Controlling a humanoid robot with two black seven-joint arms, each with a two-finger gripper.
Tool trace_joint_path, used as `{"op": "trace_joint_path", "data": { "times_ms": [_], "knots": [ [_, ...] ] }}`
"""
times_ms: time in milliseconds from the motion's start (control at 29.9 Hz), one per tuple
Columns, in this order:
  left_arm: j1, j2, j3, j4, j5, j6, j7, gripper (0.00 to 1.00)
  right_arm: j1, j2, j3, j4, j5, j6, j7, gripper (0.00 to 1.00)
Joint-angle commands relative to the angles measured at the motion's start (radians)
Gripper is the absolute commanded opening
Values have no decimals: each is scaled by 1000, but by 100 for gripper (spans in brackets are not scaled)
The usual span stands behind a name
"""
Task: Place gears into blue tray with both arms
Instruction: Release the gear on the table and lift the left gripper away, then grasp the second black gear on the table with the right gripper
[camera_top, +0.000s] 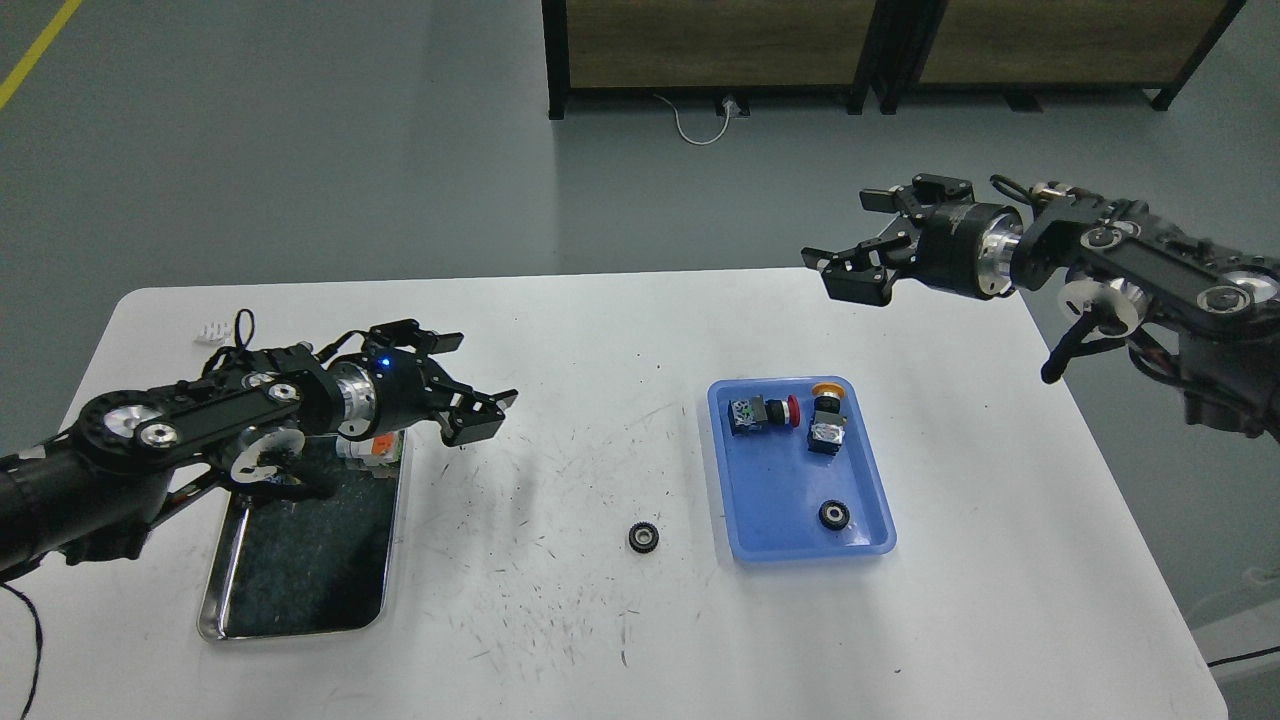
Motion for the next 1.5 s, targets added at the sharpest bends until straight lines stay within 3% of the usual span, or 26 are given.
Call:
{"op": "trace_joint_path", "data": {
  "times_ms": [0,200,434,768,1169,1470],
  "knots": [
    [-2,182,-45,-9,0,-61,-3,97,-25,33,-26,47,-2,45,-1,99],
    [1,386,-57,-10,-1,-112,-37,97,-32,145,-141,70,-23,69,-1,99],
    [7,511,-57,-10,-22,-120,-63,97,-32,265,-257,65,-100,58,-6,99],
    [2,522,-98,-10,-62,-117,-53,97,-52,365,-345,38,-147,-23,-12,99],
    [-1,522,-108,-12,-62,-117,-49,97,-96,460,-366,-36,-155,-37,-21,99],
    [-1,532,-109,-14,-64,-117,-49,97,-96,510,-371,-94,-157,-39,-20,92]
  ]
}}
